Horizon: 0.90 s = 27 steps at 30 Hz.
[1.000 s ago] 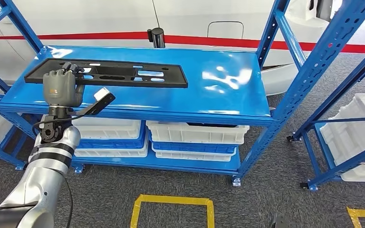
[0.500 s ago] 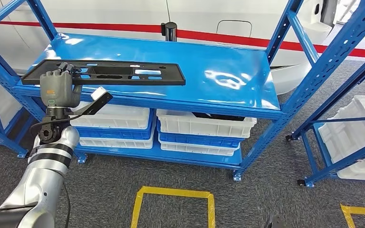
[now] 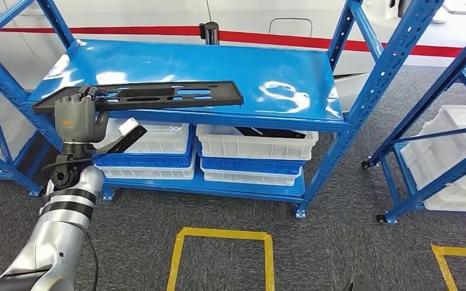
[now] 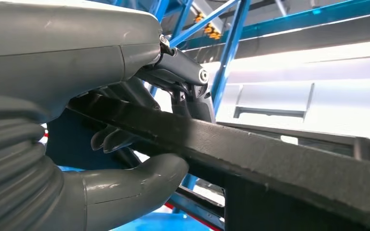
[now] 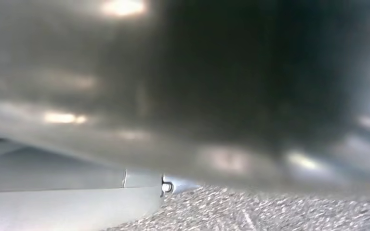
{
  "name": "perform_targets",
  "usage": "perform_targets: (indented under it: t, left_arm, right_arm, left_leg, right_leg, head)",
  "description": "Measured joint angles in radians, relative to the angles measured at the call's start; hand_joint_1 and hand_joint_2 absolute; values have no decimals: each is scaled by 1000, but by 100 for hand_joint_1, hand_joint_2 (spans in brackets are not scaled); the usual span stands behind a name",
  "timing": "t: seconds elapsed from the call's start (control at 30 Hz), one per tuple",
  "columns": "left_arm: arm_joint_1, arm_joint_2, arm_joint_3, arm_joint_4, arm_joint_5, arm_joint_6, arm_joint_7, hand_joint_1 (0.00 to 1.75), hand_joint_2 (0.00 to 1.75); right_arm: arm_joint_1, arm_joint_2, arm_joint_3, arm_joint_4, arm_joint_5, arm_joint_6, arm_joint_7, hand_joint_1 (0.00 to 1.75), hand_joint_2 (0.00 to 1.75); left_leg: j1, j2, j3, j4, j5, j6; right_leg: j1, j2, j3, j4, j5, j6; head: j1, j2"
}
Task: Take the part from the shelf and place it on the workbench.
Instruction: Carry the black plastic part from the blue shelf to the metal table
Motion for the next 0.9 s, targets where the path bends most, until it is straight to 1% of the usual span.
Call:
perform_targets:
  t: [0.03,0.07,0.1,0.13,0.17,0.2,0.23,0.27,0.3,0.33,0.37,0.4,0.43,0.47,0.5,0.53,0.57,0.6,0.63,0.67,0.73,0.77,0.8,0.83,0.87,0.9]
  left_arm:
    - [7,-1,2,-5,4,0,-8,175,175]
    - [15,-1,4,-9,8,0,-16,175,175]
    - [22,-2,6,-15,11,0,-23,175,175]
    - [28,-4,7,-21,14,0,-29,175,175]
    - [31,-6,7,-29,17,0,-36,175,175]
    - [33,-9,8,-38,20,0,-43,175,175]
    - [35,-13,8,-46,24,0,-51,175,175]
    - [37,-17,10,-53,29,0,-58,175,175]
    - [39,-20,11,-59,33,0,-64,175,175]
    - [42,-24,13,-64,35,0,-67,175,175]
    - [43,-28,14,-67,36,0,-69,175,175]
    - [44,-32,15,-71,36,0,-70,175,175]
    - [44,-35,17,-75,36,0,-71,175,175]
    - [44,-38,18,-79,37,0,-71,175,175]
    - [44,-40,19,-82,37,0,-71,175,175]
    - [45,-41,20,-83,37,0,-71,175,175]
    - [46,-41,21,-84,37,0,-72,175,175]
    - [47,-42,22,-84,39,0,-75,175,175]
    - [48,-43,23,-84,41,0,-80,175,175]
    - [49,-45,23,-86,43,0,-85,175,175]
    - [50,-51,24,-94,44,0,-96,175,175]
    - [50,-54,25,-98,43,0,-99,175,175]
    - [50,-59,25,-102,41,0,-101,175,175]
    - [51,-63,25,-105,39,0,-101,175,175]
    - [52,-66,25,-107,37,0,-102,175,175]
    - [52,-69,25,-109,37,0,-102,175,175]
  right_arm:
    - [2,0,0,0,-2,0,-1,0,0]
    - [4,0,0,0,-3,-1,-1,0,0]
    - [7,0,0,0,-4,-2,-2,0,0]
    - [11,0,-1,0,-5,-2,-3,0,0]
    - [14,0,-1,0,-6,-4,-4,0,0]
    - [15,-2,-2,0,-7,-5,-5,0,0]
    - [16,-4,-2,0,-7,-6,-6,0,0]
    - [17,-5,-2,0,-7,-7,-6,0,0]
    - [18,-7,-2,0,-7,-8,-7,0,0]
    - [21,-6,-2,0,-7,-8,-8,0,0]
    - [23,-7,-2,0,-7,-8,-8,0,0]
    - [27,-7,-2,0,-7,-8,-8,0,0]
    - [29,-7,-2,1,-7,-9,-9,0,0]
    - [30,-7,-2,1,-7,-9,-9,0,0]
    - [30,-7,-2,1,-7,-9,-9,0,0]
    - [30,-7,-2,1,-7,-9,-9,0,0]
    - [30,-7,-2,1,-7,-9,-9,0,0]
    - [30,-7,-2,1,-8,-9,-9,0,0]
    - [30,-7,-2,1,-8,-9,-9,0,0]
    - [29,-7,-2,2,-9,-9,-10,0,0]
    - [27,-11,-2,1,-10,-9,-11,0,0]
    - [26,-13,-2,0,-10,-9,-12,0,0]
    - [26,-15,-2,0,-10,-9,-13,0,0]
    - [26,-16,-2,0,-10,-8,-14,0,0]
    - [26,-15,-2,0,-11,-8,-15,0,0]
    - [26,-15,-2,0,-11,-8,-15,0,0]
  left_leg:
    - [4,0,-12,62,-32,-6]
    - [8,0,-15,105,-44,-11]
    - [13,0,-1,113,-35,-17]
    - [18,1,31,83,-14,-23]
    - [23,1,76,24,4,-31]
    - [24,-1,120,-38,10,-36]
    - [23,-4,149,-85,11,-35]
    - [21,-7,163,-112,5,-30]
    - [15,-10,161,-116,4,-20]
    - [13,-10,153,-115,11,-7]
    - [12,-9,146,-117,17,4]
    - [10,-8,137,-118,27,18]
    - [9,-7,126,-120,38,32]
    - [9,-6,113,-121,49,42]
    - [6,-6,99,-121,60,48]
    - [4,-6,85,-121,71,51]
    - [1,-6,70,-120,82,52]
    - [-2,-6,56,-120,93,52]
    - [-5,-6,42,-120,105,52]
    - [-8,-6,29,-120,116,52]
    - [-10,-6,12,-122,137,49]
    - [-10,-5,9,-125,147,45]
    - [-8,-3,8,-129,157,39]
    - [-7,-2,9,-137,169,32]
    - [-7,-1,8,-143,179,26]
    - [-6,-1,4,-145,176,20]
  right_leg:
    - [-1,0,-11,1,9,1]
    - [-2,0,-22,2,17,4]
    - [-4,1,-33,4,24,9]
    - [-8,1,-44,7,30,15]
    - [-12,1,-55,14,35,21]
    - [-13,0,-66,21,39,28]
    - [-13,1,-76,28,44,36]
    - [-12,1,-84,33,50,44]
    - [-9,2,-89,34,56,53]
    - [-9,3,-92,32,64,61]
    - [-11,3,-98,33,65,67]
    - [-12,3,-108,42,54,69]
    - [-13,4,-124,71,27,66]
    - [-13,4,-145,121,-12,61]
    - [-11,4,-168,188,-56,56]
    - [-10,4,-187,258,-91,53]
    - [-8,4,-196,309,-111,54]
    - [-5,4,-187,329,-114,57]
    - [-1,4,-158,310,-103,60]
    - [5,4,-111,258,-88,58]
    - [19,1,-3,118,-84,40]
    - [26,-1,29,67,-87,31]
    - [31,-2,44,39,-90,24]
    - [34,-3,42,30,-81,21]
    - [32,-2,37,22,-68,17]
    - [27,-2,34,15,-54,13]
  head:
    - [-1,0]
    - [-1,0]
    - [-2,0]
    - [-2,0]
    - [-2,0]
    - [-4,0]
    - [-5,0]
    - [-6,0]
    - [-7,0]
    - [-6,0]
    - [-5,0]
    - [-4,0]
    - [-2,0]
    - [1,0]
    - [4,0]
    - [5,0]
    - [6,0]
    - [6,0]
    - [6,0]
    - [6,0]
    - [4,0]
    - [4,0]
    - [6,0]
    - [9,0]
    - [12,0]
    - [13,0]
